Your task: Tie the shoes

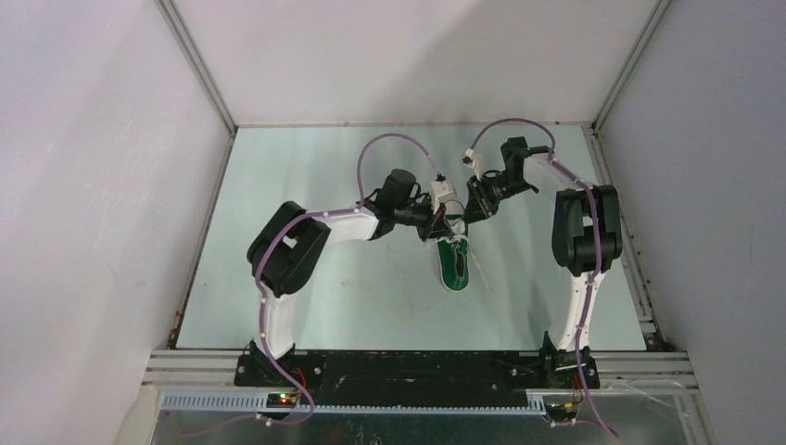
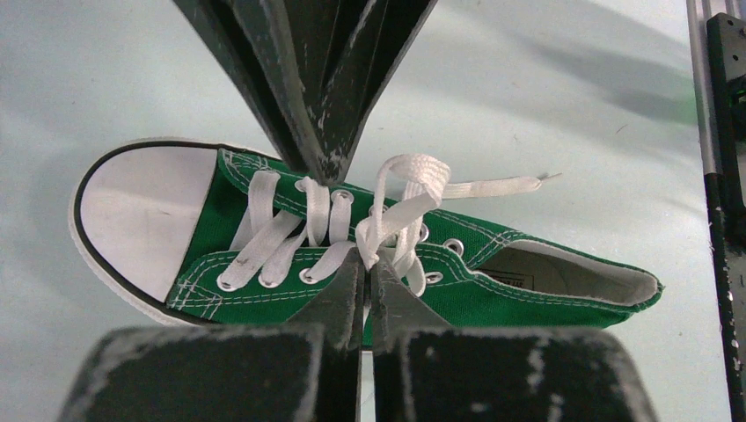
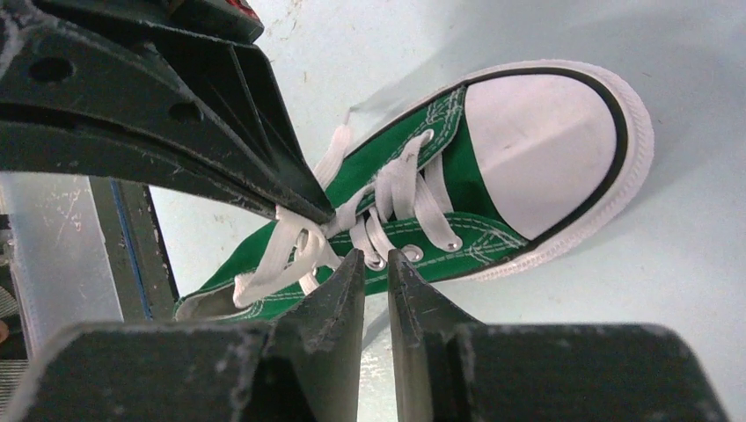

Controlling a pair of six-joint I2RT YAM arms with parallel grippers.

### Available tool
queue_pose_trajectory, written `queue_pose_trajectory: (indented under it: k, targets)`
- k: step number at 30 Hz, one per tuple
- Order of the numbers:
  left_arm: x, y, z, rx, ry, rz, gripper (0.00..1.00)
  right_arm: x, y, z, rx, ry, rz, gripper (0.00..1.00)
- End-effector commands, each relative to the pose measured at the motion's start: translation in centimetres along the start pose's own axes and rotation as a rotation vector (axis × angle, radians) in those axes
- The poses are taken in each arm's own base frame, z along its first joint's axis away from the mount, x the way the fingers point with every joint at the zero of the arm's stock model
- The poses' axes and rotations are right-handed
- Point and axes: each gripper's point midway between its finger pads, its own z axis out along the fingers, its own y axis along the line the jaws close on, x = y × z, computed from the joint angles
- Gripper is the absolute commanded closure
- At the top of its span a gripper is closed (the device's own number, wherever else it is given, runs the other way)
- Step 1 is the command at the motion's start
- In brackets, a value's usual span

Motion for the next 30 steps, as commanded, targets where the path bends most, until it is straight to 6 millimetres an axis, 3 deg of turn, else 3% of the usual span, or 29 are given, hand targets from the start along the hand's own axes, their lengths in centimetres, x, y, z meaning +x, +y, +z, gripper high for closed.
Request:
queue_pose_trajectory:
  k: [1, 18, 30]
  targets:
    - [-5.2, -1.3, -0.9, 0.019, -0.095, 0.123, 1.00, -2.0, 1.4, 0.1, 0.016, -0.015, -0.114, 0.81]
    - [-4.4, -0.5, -1.2, -0.062, -0.024, 0.204, 1.00, -0.8, 2.8, 1.3, -0.087, 0.016, -0.133, 0.80]
    - [-5.4, -0.4, -1.5, -0.106, -0.078, 0.210, 1.00, 0.2, 3.5, 1.8, -0.122, 0.040, -0.135, 0.79]
